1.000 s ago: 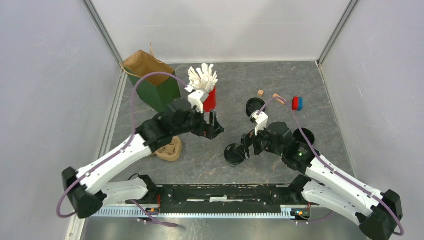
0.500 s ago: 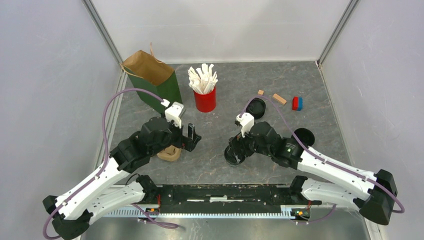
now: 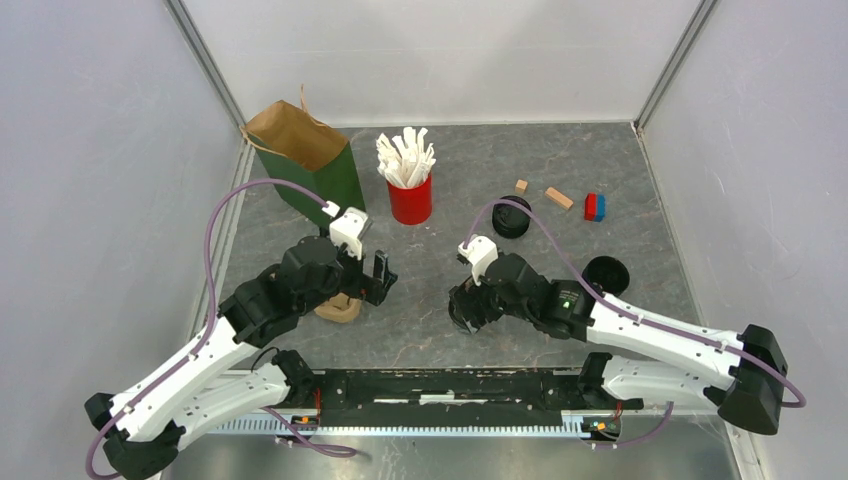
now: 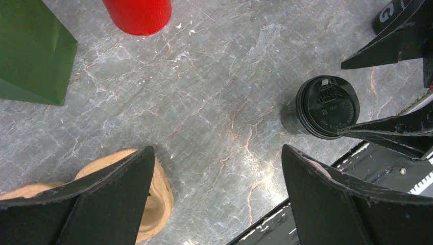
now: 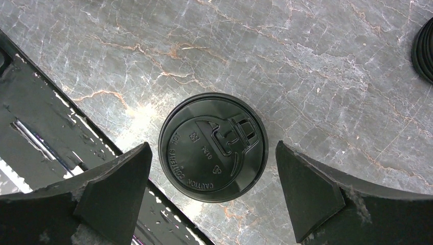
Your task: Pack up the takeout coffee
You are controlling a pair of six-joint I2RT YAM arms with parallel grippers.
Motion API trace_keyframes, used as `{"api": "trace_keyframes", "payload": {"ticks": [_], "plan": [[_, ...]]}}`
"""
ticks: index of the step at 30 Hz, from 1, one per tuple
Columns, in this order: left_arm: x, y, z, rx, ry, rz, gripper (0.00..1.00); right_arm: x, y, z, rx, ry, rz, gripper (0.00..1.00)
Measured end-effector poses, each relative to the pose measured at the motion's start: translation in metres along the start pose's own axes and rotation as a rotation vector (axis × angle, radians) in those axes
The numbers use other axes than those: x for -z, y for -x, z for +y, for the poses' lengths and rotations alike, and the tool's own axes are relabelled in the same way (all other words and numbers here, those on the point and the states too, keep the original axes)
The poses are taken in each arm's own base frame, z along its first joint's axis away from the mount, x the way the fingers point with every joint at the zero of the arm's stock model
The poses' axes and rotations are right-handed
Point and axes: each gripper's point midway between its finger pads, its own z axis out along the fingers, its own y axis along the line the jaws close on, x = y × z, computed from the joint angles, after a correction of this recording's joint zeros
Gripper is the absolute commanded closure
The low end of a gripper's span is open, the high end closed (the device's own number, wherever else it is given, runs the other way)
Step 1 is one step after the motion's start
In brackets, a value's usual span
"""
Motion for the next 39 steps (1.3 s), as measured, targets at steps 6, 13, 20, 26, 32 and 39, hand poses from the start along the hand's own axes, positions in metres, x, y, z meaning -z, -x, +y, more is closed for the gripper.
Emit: {"api": "trace_keyframes", "payload": {"ticks": [6,13,20,26,32,39], "plan": [[0.002,0.002,0.001,0.000,0.004,-0.010,0.00,-0.003,-0.004,0.001,0.014,-0.006,0.014,0.02],[0.002,0.001,0.001,-0.006,0.004,-0.009,0.00,-0.008,-0.010,0.003,0.028,-0.015,0.040,0.03],[0.002,0.000,0.002,-0.009,0.006,-0.005,0.00,-0.013,-0.014,0.004,0.050,-0.036,0.052,0.08],[0.002,0.000,0.002,-0.009,0.007,-0.004,0.00,-0.014,-0.017,0.004,0.065,-0.060,0.055,0.13],[0.002,0.000,0.003,-0.010,0.009,-0.004,0.00,-0.016,-0.016,0.003,0.058,-0.072,0.041,0.14],[0.005,0.001,0.003,-0.008,0.009,-0.011,0.00,-0.016,-0.014,-0.007,0.058,-0.125,0.026,0.15]]}}
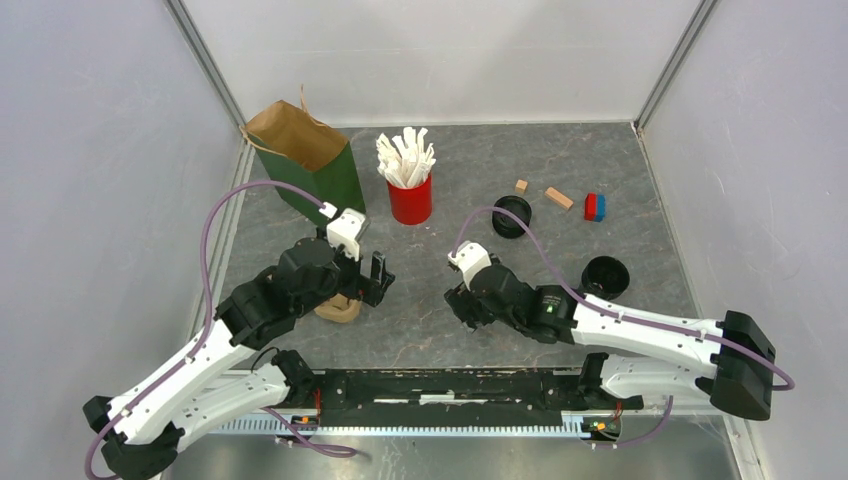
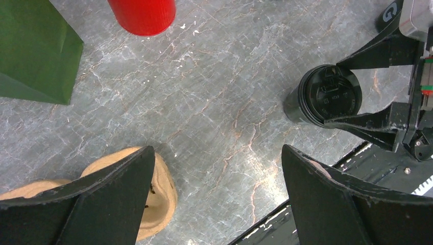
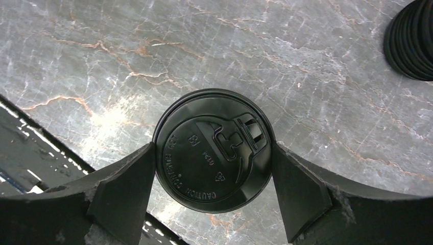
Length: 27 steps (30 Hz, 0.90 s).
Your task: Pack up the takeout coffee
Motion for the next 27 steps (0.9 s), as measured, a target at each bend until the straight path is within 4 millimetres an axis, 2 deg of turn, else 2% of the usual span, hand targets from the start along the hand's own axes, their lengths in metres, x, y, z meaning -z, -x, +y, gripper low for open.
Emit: {"api": "trace_keyframes", "payload": {"ticks": [5,14,20,27], "plan": [[0.001,0.000,0.001,0.001,0.005,-0.004,0.00,-0.005,0.003,-0.018,-0.022,-0.050,-0.001,0.16],[0.002,0.001,0.001,0.001,0.005,-0.008,0.00,-0.018,0.009,-0.088,-0.133,-0.184,0.005,0.15],[0.002,0.001,0.001,0.001,0.005,-0.008,0.00,-0.027,0.014,-0.114,-0.173,-0.213,0.001,0.15],[0.002,0.001,0.001,0.001,0.005,-0.008,0.00,-0.023,0.008,-0.154,-0.240,-0.288,0.012,0.14]]}}
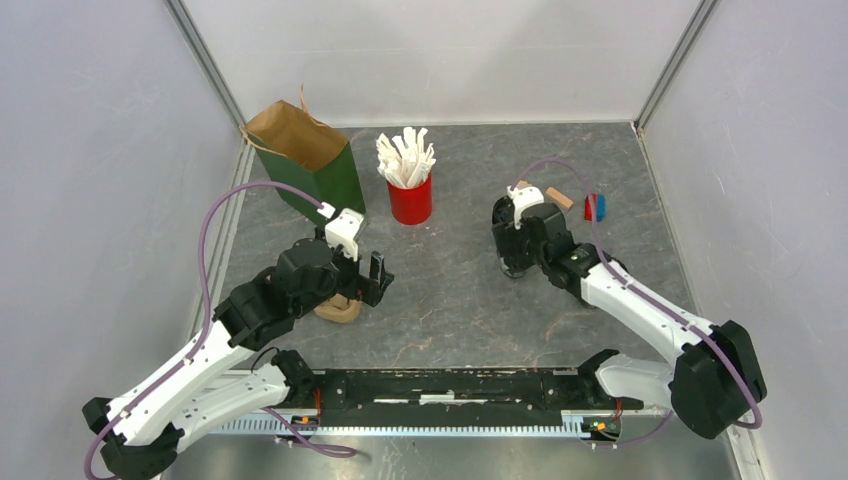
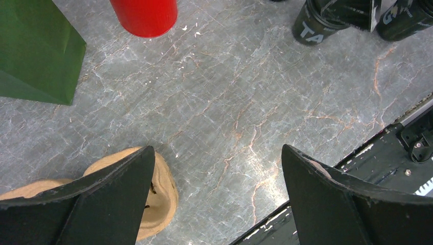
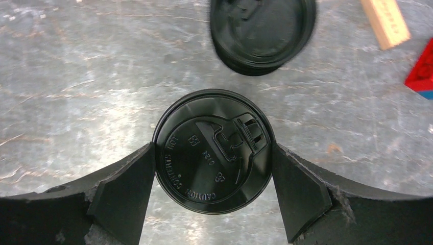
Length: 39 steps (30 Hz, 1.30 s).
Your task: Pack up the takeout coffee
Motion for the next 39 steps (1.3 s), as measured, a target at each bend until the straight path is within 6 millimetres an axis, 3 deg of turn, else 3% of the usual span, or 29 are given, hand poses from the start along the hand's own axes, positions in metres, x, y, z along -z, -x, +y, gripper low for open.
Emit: {"api": "trace_keyframes", "payload": {"ticks": [8,15,28,39], "plan": [[0.000,0.000,0.000,0.000,0.000,0.000,0.00,-0.004,-0.001,-0.050,-0.090,-0.092,0.015,0.13],[0.000,0.000,0.000,0.000,0.000,0.000,0.00,-0.004,-0.002,-0.052,-0.094,-0.082,0.017,0.02],[-0.001,-0.001,0.000,-0.001,0.001,0.003,0.00,0.006,-0.012,-0.055,-0.074,-0.092,0.099,0.02],[-0.001,-0.001,0.000,-0.001,0.001,0.003,0.00,0.016,0.009,-0.056,-0.078,-0.092,0.074,0.02]]}}
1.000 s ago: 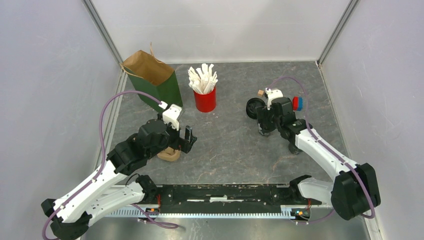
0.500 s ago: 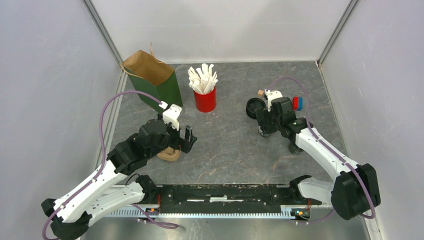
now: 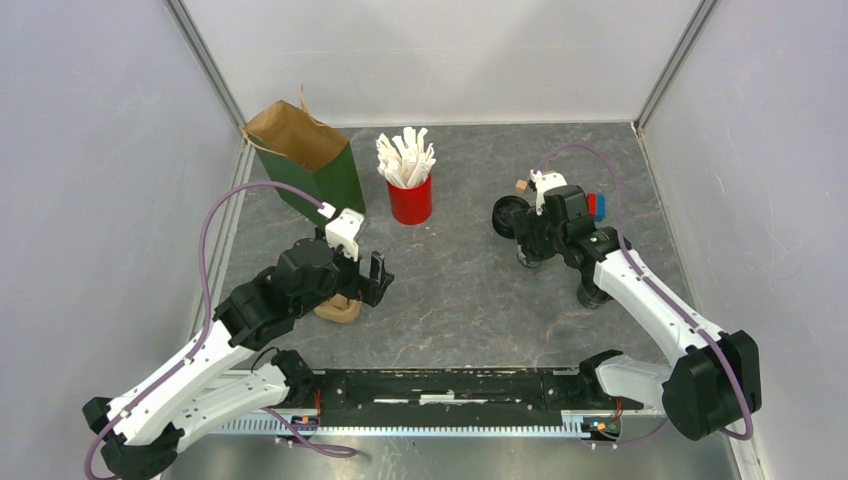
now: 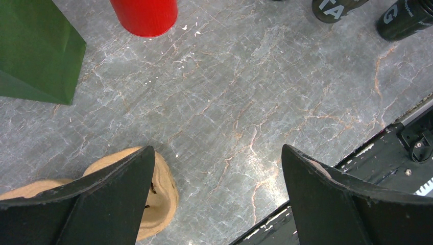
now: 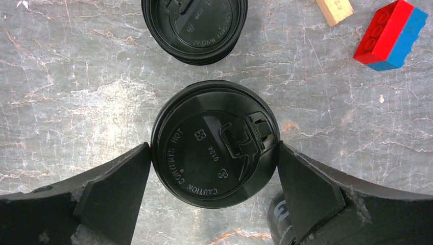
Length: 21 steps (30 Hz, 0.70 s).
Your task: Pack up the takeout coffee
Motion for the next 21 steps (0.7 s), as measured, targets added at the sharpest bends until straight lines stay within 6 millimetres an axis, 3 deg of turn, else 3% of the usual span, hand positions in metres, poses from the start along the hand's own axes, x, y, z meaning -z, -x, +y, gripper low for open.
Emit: {"api": "trace_keyframes", "payload": {"ticks": [21], "plan": [[0.000,0.000,0.000,0.000,-0.001,-0.001,0.00,-0.004,-0.029,0.003,0.049,0.029,0.071,0.02]]}}
